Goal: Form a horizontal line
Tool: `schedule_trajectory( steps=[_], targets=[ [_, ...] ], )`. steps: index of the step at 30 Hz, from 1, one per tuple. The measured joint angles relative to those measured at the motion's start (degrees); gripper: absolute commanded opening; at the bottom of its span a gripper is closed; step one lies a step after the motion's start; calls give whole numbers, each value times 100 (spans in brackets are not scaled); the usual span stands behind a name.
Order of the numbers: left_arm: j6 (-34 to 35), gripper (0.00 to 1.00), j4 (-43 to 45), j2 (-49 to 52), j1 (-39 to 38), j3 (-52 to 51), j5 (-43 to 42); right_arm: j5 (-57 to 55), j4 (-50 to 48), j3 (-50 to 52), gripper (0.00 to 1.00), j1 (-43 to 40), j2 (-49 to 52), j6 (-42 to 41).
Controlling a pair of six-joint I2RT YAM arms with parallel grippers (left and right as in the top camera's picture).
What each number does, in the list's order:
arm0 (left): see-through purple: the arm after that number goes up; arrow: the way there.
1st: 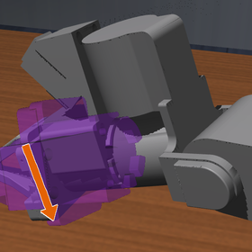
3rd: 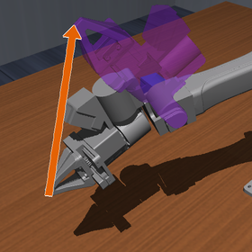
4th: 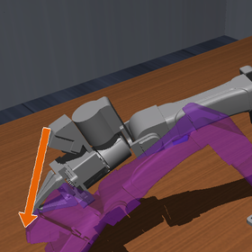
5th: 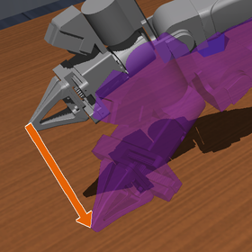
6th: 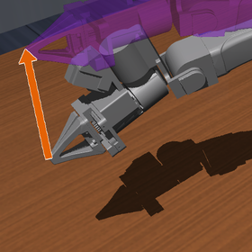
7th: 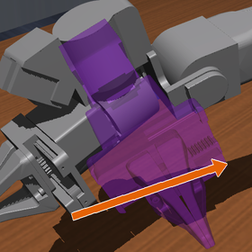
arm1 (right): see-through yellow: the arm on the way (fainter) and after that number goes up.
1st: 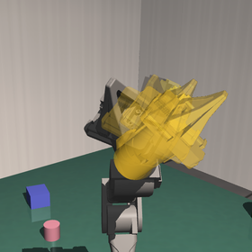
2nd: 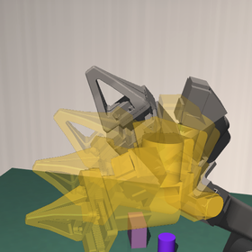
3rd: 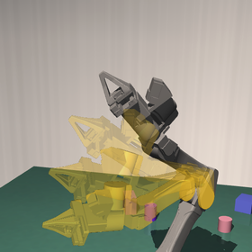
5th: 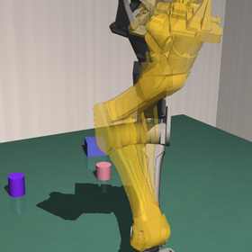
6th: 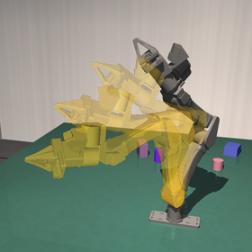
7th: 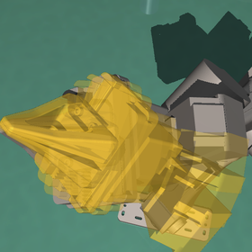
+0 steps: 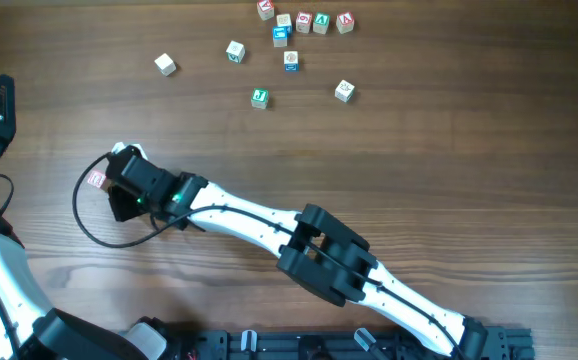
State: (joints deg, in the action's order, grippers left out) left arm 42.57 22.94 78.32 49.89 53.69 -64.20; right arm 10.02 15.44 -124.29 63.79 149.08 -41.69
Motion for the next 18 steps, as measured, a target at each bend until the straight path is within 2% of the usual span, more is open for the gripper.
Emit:
schedule_trajectory(
  steps=[7, 18],
  targets=[
    [2, 100, -2, 0, 0, 0, -13, 39, 444, -85, 5, 42, 9, -234],
    [2, 100, 0, 0, 0, 0, -15, -7, 428, -92, 6, -74, 267, -704]
  ],
)
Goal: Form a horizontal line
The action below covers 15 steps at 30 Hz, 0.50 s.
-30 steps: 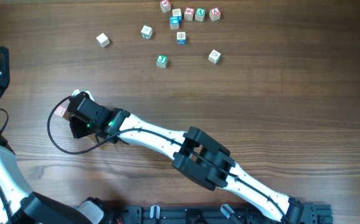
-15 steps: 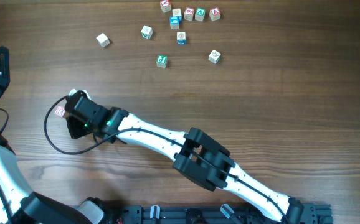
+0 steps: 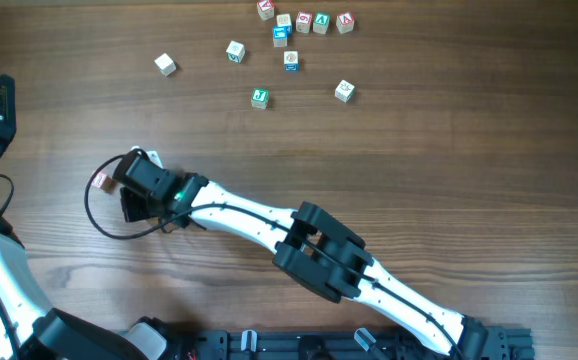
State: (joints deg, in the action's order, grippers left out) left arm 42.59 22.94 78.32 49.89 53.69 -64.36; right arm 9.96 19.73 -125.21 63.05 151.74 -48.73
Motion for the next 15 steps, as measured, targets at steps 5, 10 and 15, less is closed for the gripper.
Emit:
schedule_trajectory(
  steps=[5, 10, 15],
  targets=[
    [0, 100, -2, 0, 0, 0, 0, -17, -219, 0, 5, -4, 0, -2],
    [0, 100, -2, 0, 0, 0, -2, 98, -468, -22, 5, 4, 0, 223],
    [0, 100, -2, 0, 0, 0, 0, 133, 289, -372, 5, 76, 0, 664]
  ],
)
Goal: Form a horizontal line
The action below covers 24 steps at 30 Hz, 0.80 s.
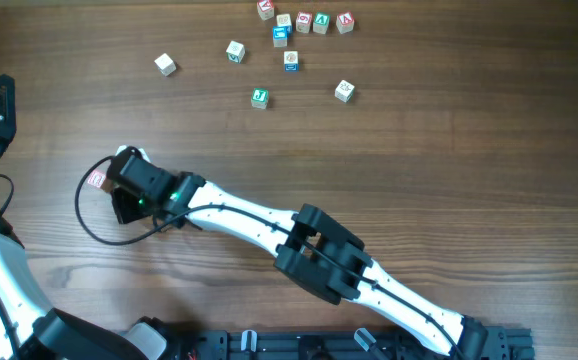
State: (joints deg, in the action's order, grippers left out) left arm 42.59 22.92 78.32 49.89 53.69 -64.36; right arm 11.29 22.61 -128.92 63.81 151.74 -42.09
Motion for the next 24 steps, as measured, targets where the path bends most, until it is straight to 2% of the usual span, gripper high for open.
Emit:
schedule_trajectory(
  steps=[6, 7, 8, 9, 10, 11, 12, 14, 17, 19, 20, 21, 22, 24],
  targets=[
    [-4, 100, -85, 2, 0, 0, -2, -542, 1113, -205, 5, 7, -240, 352],
    [-9, 100, -85, 2, 0, 0, -2, -579, 1204, -205, 11, -33, -308, 387],
    [-24, 100, -103, 2, 0, 0, 0, -625, 1320, -205, 26, -96, -404, 428],
    [-31, 98, -153, 2, 0, 0, 0, -656, 1432, -205, 81, -179, -518, 479],
    [-42, 83, -232, 2, 0, 0, 11, -686, 1574, -205, 99, -286, -640, 498],
    [-66, 64, -315, 2, 0, 0, 22, -710, 1676, -208, 100, -376, -732, 481],
    [-166, 39, -575, 2, 0, 9, 87, -717, 1840, -223, 99, -509, -844, 503],
    [-531, 6, -1172, 9, -4, 24, 310, -730, 2124, -267, 100, -787, -997, 514],
    [-1108, 4, -2076, 92, -103, 37, 992, -726, 2544, -280, 100, -1169, -1097, 540],
    [-1388, 4, -2321, 236, -210, 37, 1377, -695, 2747, -278, 99, -1412, -1097, 535],
    [-1576, 4, -2337, 382, -302, 37, 1585, -658, 2806, -278, 96, -1495, -1097, 535],
    [-1725, 4, -2293, 553, -391, 37, 1751, -625, 2839, -278, 76, -1585, -1097, 535],
    [-1858, 4, -2221, 693, -459, 37, 1853, -608, 2835, -278, 64, -1633, -1097, 531],
    [-2122, 4, -1947, 1040, -614, 37, 2022, -570, 2837, -278, 49, -1685, -1097, 562]
  ],
)
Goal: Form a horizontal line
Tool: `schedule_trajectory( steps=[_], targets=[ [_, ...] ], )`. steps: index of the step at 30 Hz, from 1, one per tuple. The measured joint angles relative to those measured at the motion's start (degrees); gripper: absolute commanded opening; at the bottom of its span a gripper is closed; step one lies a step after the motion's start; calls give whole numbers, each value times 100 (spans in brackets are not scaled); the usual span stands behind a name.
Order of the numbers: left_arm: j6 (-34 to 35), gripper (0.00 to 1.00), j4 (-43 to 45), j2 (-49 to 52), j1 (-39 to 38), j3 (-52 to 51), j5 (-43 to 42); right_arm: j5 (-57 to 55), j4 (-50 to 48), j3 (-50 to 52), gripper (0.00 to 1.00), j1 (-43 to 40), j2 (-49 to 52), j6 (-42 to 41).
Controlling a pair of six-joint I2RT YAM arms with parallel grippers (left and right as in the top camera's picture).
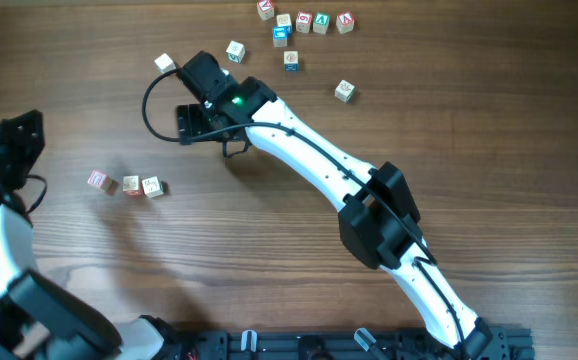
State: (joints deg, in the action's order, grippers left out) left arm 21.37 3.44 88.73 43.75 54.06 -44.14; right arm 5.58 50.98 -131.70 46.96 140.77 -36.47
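Three small cubes lie in a short row at the left: a pink one (98, 180), then two pale ones (131, 184) (152, 187). My right gripper (187, 68) reaches far up-left, close beside a loose white cube (165, 63); its fingers are too dark to read. Another pale cube (234, 50) sits just right of the gripper. My left gripper (21, 135) hovers at the left edge, away from all cubes, its jaws unreadable.
A cluster of several lettered cubes sits at the far edge, around the blue one (280, 36) and the red-marked one (345, 20). Single cubes lie at the middle (290, 60) and right (344, 91). The right arm's forearm (309, 160) crosses the table diagonally.
My right gripper has left the row at the left and now sits far up by the white cube. Two pale cubes show beside the pink one. The green cube is covered by the arm. The left arm shifted right.
My right gripper stayed low over the spot just right of the pink cube through all three earlier moments, shifting slightly right, then back. Now it is gone from there, a three-cube row is exposed, and the gripper is among the scattered cubes.
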Motion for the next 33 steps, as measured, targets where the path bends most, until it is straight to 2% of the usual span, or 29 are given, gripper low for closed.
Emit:
schedule_trajectory(
  steps=[2, 5, 6, 10, 13, 18, 22, 33],
  targets=[
    [-181, 4, 317, 352, -146, 0, 98, 28, 9, 0, 41, 13, 0, 22],
    [-363, 4, 673, 885, -302, 0, 179, 57, 42, 4, 35, 87, 0, 15],
    [-485, 4, 730, 1062, -332, 0, 225, 70, 42, 55, 29, 129, 0, 13],
    [-678, 4, 702, 1587, -341, 0, 295, 129, -173, 509, 19, 177, -20, -129],
    [-741, 4, 501, 1672, -341, 0, 415, 260, -396, 997, 15, 175, -17, -186],
    [-872, 4, 37, 1672, -341, 0, 555, 785, -1169, 1709, 12, 164, -17, -251],
    [-1246, 4, -522, 1672, -341, 0, 643, 1257, -1622, 1978, 12, 164, -17, -271],
    [-2004, 4, -1331, 1672, -341, 0, 1403, 1878, -1746, 2063, 12, 225, -17, -271]
  ],
)
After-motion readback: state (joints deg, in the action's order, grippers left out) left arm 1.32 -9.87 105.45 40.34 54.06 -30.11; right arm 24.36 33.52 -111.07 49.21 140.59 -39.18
